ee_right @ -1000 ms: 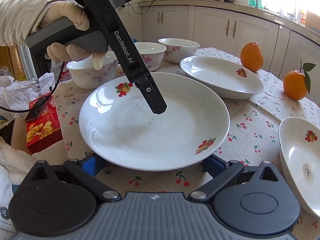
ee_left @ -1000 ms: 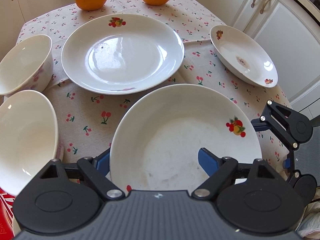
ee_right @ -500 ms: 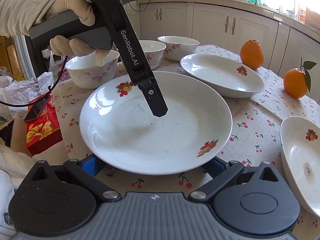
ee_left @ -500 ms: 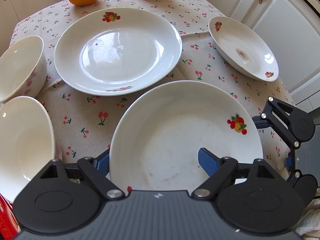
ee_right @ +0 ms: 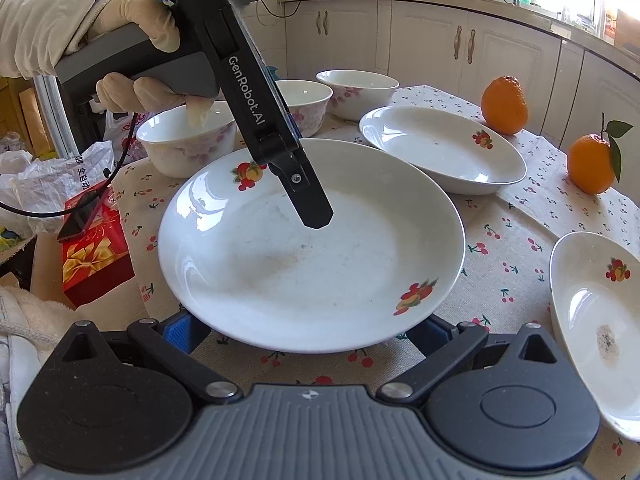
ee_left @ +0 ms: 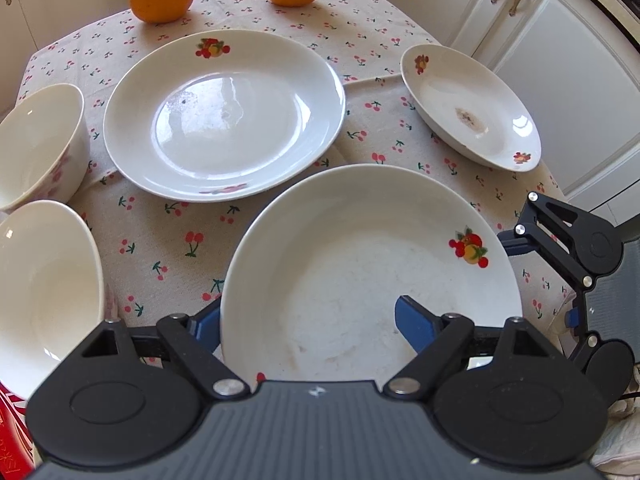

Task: Organize plates and bowls
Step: 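Lift the deep plate with the left gripper and carry it over the stained plate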

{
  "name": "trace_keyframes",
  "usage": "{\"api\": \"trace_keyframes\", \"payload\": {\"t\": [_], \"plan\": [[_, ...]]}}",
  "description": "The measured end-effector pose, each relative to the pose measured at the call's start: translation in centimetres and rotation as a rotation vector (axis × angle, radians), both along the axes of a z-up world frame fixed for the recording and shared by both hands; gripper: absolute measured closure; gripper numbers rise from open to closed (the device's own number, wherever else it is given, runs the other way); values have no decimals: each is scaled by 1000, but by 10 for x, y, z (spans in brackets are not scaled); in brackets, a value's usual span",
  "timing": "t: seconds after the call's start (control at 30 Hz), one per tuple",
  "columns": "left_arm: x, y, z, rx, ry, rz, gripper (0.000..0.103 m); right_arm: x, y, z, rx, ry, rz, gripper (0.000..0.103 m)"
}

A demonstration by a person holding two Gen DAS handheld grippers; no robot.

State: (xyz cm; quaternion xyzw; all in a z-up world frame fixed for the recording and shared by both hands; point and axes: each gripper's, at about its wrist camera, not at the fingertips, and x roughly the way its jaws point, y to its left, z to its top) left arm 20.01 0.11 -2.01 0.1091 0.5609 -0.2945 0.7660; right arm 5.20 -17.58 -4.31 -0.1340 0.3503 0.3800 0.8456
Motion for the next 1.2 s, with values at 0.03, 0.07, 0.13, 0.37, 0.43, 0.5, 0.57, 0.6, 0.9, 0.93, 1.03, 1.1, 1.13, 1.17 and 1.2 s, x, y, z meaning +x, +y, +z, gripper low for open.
{"api": "trace_keyframes", "payload": {"t": [0.03, 0.07, 0.13, 0.37, 0.43, 0.5, 0.57, 0.6, 0.9, 0.93, 1.03, 1.1, 1.13, 1.17, 1.2], "plan": [[0, -2, 1, -1, -3, -2, 17, 0, -2, 1, 0, -3, -1, 0], [1, -3, 3, -2, -5, -3, 17, 0, -3, 3, 0, -7, -1, 0], [1, -7, 6, -3, -9, -7, 17, 0, -8, 6, 0, -14, -1, 0], [6, -31, 14, -12, -25, -29, 17, 2, -31, 17, 8, -35, -21, 0], [8, -42, 17, -14, -29, -41, 17, 2, -39, 20, 6, -41, -32, 0], [10, -52, 19, -16, -32, -56, 18, 3, -49, 22, 7, -46, -45, 0], [12, -63, 20, -19, -32, -67, 18, 4, -57, 24, 4, -52, -57, 0], [14, -68, 21, -19, -33, -74, 18, 5, -62, 25, 3, -55, -65, 0], [38, -119, 26, -30, -41, -147, 18, 14, -101, 30, -11, -71, -141, 0], [40, -124, 26, -31, -42, -154, 18, 14, -106, 30, -12, -74, -149, 0], [48, -140, 25, -31, -40, -177, 18, 16, -119, 30, -12, -78, -176, 0], [52, -151, 24, -32, -43, -195, 18, 17, -127, 29, -12, -77, -195, 0], [53, -155, 24, -32, -44, -203, 18, 18, -130, 28, -13, -77, -204, 0], [55, -160, 24, -33, -45, -211, 18, 18, -134, 28, -14, -77, -212, 0], [57, -165, 24, -34, -47, -217, 18, 18, -137, 28, -15, -78, -221, 0]]}}
